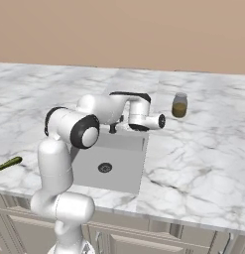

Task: Turn on the sink faucet. Then move the squash from the counter to the sink. Turn off the sink. Move the vegetable from the sink to the pot next to the stove. Finally move the pot to the rear left burner.

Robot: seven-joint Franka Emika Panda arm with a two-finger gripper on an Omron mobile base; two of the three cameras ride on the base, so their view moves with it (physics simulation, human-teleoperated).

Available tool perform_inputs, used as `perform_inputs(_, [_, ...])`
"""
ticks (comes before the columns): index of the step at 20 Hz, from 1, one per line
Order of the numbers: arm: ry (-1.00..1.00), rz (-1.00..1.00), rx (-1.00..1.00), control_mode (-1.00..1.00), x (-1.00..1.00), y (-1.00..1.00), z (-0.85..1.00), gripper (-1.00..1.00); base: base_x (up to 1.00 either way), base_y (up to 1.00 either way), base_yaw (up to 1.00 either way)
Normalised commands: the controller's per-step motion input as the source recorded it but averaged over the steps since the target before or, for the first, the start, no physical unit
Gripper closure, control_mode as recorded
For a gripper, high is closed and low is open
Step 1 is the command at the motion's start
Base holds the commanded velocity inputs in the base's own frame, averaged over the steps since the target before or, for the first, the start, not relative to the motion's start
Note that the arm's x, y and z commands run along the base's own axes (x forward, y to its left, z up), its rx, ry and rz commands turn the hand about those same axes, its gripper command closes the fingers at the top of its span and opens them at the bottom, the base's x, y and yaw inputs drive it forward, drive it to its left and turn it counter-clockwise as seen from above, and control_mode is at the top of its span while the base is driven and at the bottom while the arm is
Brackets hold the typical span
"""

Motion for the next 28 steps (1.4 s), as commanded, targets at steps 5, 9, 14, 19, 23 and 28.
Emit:
perform_inputs(5, [-0.02, 0.00, 0.02, -1.00, 0.26, 0.12, -0.06, -1.00, 0.00, 0.00, 0.00])
perform_inputs(9, [0.00, 0.00, 0.00, -1.00, 0.24, 0.23, -0.10, -1.00, 0.00, 0.00, 0.00])
perform_inputs(14, [0.00, 0.00, 0.00, -1.00, 0.20, 0.21, -0.07, -1.00, 0.00, 0.00, 0.00])
perform_inputs(19, [0.00, 0.00, 0.00, -1.00, 0.16, 0.03, -0.10, -1.00, 0.00, 0.00, 0.00])
perform_inputs(23, [0.00, 0.00, 0.00, -1.00, 0.17, 0.00, -0.11, -1.00, 0.00, 0.00, 0.00])
perform_inputs(28, [0.00, 0.00, 0.00, -1.00, 0.09, 0.00, -0.10, -1.00, 0.00, 0.00, 0.00])
